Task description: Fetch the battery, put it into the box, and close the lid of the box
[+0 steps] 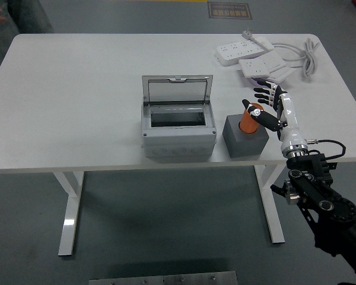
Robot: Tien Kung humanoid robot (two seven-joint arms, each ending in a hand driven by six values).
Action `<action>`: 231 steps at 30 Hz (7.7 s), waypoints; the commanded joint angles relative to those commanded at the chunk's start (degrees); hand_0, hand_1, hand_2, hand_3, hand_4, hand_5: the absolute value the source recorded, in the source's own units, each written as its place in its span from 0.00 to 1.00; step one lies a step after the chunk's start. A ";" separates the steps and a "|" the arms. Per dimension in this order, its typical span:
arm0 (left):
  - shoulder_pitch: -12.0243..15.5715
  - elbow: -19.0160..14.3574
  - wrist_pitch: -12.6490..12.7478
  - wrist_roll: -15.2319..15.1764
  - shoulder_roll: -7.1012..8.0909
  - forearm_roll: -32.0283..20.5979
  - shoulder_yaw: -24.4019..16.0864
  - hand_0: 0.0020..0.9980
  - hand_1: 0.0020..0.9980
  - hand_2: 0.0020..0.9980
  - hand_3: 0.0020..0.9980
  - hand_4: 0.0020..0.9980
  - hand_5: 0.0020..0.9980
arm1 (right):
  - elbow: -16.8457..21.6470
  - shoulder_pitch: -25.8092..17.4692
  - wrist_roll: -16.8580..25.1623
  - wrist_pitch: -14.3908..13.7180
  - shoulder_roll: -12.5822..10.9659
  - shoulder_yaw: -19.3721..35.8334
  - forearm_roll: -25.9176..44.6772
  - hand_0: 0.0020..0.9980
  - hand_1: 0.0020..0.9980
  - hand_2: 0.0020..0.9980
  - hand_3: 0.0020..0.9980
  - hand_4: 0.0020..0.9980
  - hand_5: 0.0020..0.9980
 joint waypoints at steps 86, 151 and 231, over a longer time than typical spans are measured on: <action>-1.65 0.14 0.53 -0.99 -0.37 1.74 0.24 0.65 0.73 0.67 0.64 0.72 0.38 | -2.02 1.31 -1.78 -1.67 0.09 -6.81 2.14 0.45 0.39 0.41 0.43 0.50 0.02; -2.11 0.14 1.65 -0.09 0.29 4.09 -1.31 0.65 0.73 0.68 0.65 0.74 0.38 | 12.68 20.61 -34.70 8.16 -4.22 -19.11 -44.06 0.17 0.20 0.25 0.29 0.10 0.05; -4.97 -0.01 1.29 2.59 1.04 10.71 -4.91 0.65 0.73 0.68 0.65 0.76 0.37 | -6.57 31.08 -32.97 9.82 7.37 -38.90 -39.02 0.27 0.33 0.42 0.58 0.49 0.10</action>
